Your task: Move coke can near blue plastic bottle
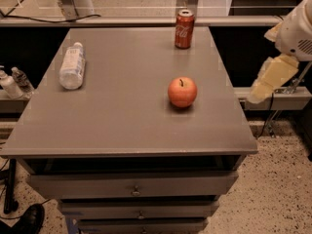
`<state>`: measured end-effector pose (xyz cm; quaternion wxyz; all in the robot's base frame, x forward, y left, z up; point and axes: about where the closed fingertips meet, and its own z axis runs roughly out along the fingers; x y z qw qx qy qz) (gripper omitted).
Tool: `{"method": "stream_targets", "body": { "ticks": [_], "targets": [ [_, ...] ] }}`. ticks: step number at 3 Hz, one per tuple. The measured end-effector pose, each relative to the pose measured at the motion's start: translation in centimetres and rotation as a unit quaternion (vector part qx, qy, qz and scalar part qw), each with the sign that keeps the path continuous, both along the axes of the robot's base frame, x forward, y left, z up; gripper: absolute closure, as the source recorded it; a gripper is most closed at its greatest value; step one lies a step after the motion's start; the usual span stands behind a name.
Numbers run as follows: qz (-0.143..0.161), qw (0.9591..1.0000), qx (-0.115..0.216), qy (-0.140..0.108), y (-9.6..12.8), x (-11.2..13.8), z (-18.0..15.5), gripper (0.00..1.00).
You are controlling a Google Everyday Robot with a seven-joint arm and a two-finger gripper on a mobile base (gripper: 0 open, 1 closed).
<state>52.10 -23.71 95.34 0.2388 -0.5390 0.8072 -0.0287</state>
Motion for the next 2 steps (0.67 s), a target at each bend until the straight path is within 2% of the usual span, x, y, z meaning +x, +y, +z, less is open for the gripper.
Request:
{"method": "stream_targets", "body": {
  "ticks": [1,2],
  "targets": [
    [-0.021,0.9976,0.045,-0.049,-0.1,6.4,-0.7,0.0],
    [-0.036,0.9924,0.08,-0.086,-0.2,11.3,-1.0,0.0]
  ]
}}
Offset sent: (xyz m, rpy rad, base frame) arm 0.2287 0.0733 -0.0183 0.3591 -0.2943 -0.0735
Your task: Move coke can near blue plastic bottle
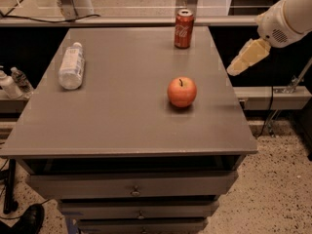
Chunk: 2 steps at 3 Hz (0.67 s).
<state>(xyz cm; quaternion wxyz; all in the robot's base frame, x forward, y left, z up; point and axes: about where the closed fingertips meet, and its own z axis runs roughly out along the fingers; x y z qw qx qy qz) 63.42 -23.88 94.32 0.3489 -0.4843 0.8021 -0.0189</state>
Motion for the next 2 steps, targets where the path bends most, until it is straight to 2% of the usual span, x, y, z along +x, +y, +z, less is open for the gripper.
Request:
{"method": "stream_targets", "body": {
  "ticks": [1,2],
  "targets": [
    [-0.005,0.9982,0.048,-0.035,2.89,5.97,-0.82,0.0],
    [-0.005,0.9982,0.048,-0.035,2.9,5.98,-0.84,0.0]
  ]
}}
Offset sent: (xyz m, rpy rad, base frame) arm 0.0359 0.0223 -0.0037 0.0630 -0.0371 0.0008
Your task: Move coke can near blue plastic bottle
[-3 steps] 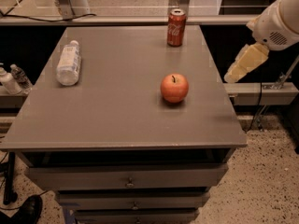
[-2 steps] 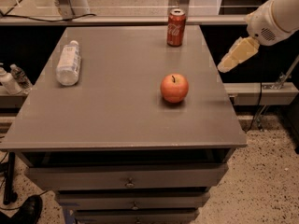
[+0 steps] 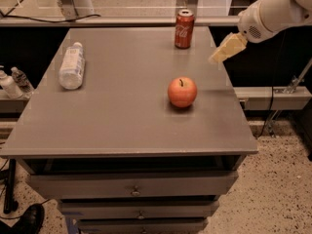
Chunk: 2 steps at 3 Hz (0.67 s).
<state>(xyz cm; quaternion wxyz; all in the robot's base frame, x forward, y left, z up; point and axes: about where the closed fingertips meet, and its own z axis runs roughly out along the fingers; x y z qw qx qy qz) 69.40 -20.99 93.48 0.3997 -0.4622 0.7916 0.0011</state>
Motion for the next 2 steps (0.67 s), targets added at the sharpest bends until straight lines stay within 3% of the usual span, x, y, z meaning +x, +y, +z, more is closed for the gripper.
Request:
{"method": "stream_targets", "body": {
  "ticks": [1,2],
  "targets": [
    [-0.021,0.999,0.038,-0.001,0.0,1.2,-0.9,0.0],
    [-0.054,0.9932,0.103,-0.008,0.6,4.3,-2.4,0.0]
  ]
}}
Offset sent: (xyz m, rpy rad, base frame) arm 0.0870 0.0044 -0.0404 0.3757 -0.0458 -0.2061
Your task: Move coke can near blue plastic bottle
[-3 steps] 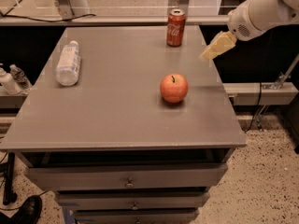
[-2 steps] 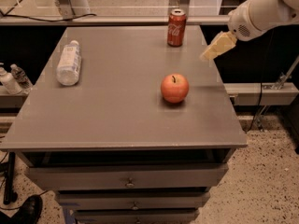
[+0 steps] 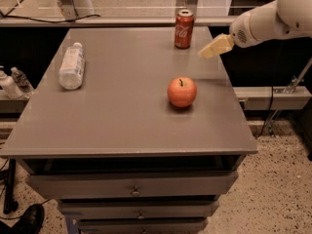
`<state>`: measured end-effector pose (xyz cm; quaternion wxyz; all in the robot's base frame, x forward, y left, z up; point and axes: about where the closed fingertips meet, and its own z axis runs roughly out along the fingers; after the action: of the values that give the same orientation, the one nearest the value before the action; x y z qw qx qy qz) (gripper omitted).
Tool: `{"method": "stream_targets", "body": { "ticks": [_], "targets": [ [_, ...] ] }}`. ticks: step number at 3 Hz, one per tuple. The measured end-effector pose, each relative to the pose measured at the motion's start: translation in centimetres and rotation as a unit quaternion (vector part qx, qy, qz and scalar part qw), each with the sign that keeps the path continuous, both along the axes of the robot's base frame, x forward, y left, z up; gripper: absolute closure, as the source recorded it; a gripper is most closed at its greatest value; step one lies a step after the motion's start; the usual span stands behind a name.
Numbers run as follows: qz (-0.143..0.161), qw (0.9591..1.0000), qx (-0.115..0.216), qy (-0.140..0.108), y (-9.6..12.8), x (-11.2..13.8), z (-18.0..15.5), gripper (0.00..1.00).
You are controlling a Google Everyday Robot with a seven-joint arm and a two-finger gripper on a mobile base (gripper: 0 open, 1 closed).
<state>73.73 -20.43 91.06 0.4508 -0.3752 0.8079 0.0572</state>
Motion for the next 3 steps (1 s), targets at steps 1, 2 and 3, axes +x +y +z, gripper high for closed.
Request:
{"method": "stream_targets", "body": {
  "ticks": [1,2,3],
  "targets": [
    [-0.023,0.9974,0.065,-0.022,1.0,3.7,-0.9,0.0],
    [-0.029,0.9897,0.128,-0.057,2.2,7.9,-1.2,0.0],
    [-0.015,0.9787,0.186,-0.084,4.1,11.3,-0.8,0.0]
  ]
}}
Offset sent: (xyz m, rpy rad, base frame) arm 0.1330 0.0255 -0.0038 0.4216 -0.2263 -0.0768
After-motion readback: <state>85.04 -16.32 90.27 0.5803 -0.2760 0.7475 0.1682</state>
